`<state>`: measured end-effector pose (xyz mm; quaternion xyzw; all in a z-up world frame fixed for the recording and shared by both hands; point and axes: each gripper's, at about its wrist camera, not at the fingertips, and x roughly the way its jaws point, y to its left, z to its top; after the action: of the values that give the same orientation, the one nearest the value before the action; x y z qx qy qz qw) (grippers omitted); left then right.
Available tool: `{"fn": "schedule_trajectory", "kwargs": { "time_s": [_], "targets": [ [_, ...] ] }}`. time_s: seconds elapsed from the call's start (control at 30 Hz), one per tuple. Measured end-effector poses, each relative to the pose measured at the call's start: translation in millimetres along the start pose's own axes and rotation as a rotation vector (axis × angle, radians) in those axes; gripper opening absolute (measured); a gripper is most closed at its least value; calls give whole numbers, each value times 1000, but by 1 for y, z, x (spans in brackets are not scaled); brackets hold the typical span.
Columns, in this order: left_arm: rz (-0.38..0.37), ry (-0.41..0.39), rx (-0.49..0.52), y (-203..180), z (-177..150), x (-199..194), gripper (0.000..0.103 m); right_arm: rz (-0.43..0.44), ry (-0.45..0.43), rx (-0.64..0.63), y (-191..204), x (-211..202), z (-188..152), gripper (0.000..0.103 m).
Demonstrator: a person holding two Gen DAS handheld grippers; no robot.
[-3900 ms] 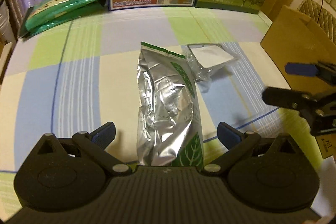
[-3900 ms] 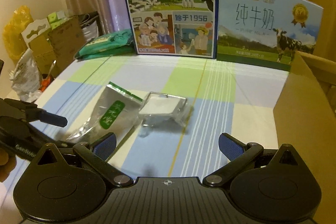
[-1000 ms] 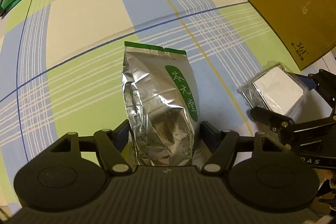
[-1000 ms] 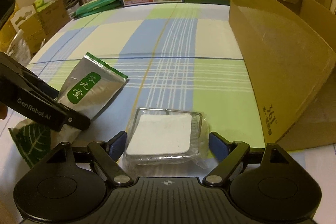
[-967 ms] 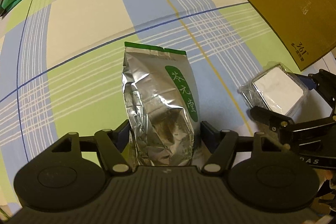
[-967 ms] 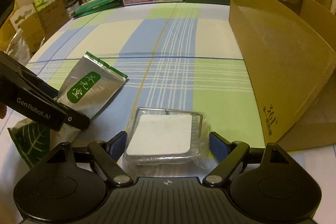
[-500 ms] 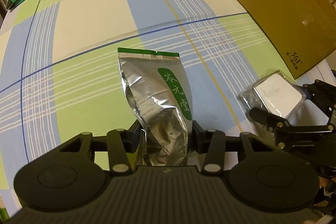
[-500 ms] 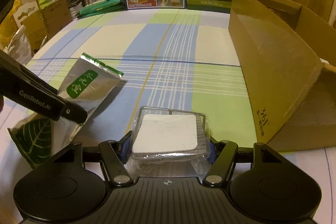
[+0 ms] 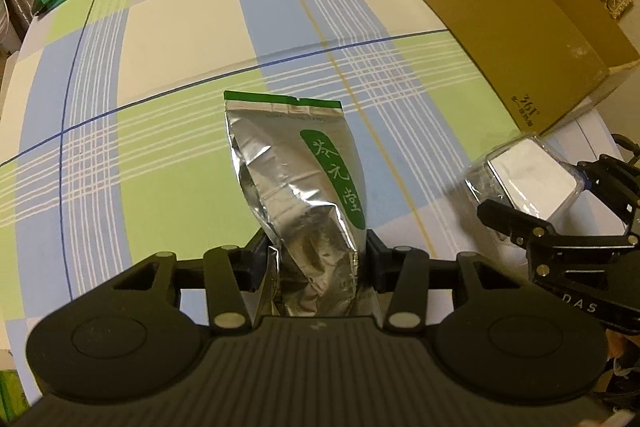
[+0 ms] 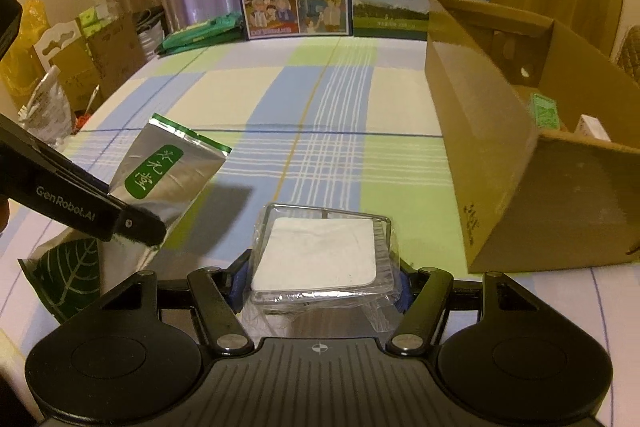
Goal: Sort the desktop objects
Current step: 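Carry the tea bag with the left tool while the right tool carries the tray toward the cardboard box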
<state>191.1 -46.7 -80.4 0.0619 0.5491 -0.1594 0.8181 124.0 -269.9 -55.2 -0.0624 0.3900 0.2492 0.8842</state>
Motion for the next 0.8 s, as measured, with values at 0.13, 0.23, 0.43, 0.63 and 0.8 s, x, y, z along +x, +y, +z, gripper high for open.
{"fn": "schedule_trajectory", "kwargs": {
  "time_s": [0.13, 0.23, 0.43, 0.63, 0.8],
  "targets": [
    [5, -14, 0, -6, -6, -13, 42, 0, -12, 1, 1, -12, -1, 63],
    [8, -25, 4, -11, -10, -23, 42, -1, -21, 2, 1, -21, -3, 63],
    [9, -46, 12, -23, -16, -39, 42, -5, -41, 16, -3, -36, -6, 63],
    [4, -63, 32, -40, -17, -51, 42, -12, -68, 32, -12, -52, -3, 63],
    [-3, -79, 46, -53, -14, -59, 42, -20, -93, 44, -20, -66, -1, 63]
  ]
}}
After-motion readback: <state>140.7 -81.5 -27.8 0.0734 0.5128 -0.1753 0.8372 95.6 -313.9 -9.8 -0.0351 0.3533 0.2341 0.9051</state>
